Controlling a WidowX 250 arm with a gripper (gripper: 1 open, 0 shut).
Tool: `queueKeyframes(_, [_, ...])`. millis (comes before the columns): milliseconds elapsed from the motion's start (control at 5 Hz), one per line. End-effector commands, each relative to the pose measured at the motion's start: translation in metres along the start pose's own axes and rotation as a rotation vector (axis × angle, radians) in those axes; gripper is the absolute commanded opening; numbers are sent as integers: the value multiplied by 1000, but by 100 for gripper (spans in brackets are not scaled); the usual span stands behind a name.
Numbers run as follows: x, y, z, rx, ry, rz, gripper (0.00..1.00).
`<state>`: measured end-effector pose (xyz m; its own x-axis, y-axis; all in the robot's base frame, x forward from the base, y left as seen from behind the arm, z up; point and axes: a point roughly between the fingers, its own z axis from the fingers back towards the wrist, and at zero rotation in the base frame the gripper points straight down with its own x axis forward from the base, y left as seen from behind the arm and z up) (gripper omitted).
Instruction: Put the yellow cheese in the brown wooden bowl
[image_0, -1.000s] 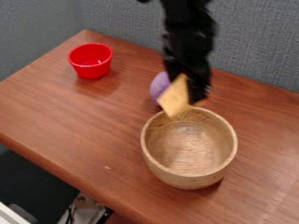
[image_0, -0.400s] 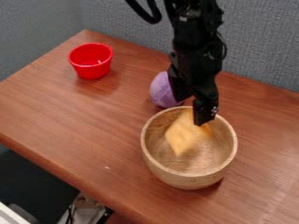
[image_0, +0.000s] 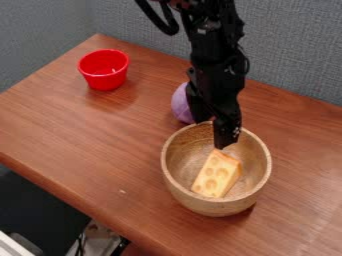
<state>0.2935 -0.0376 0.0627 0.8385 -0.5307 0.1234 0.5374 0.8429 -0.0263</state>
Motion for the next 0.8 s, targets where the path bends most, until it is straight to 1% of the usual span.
queueKeyframes(0, [-1, 2, 1, -6, -13, 10, 100])
queueKeyframes(600, [-6, -1, -18, -47, 25, 2, 100])
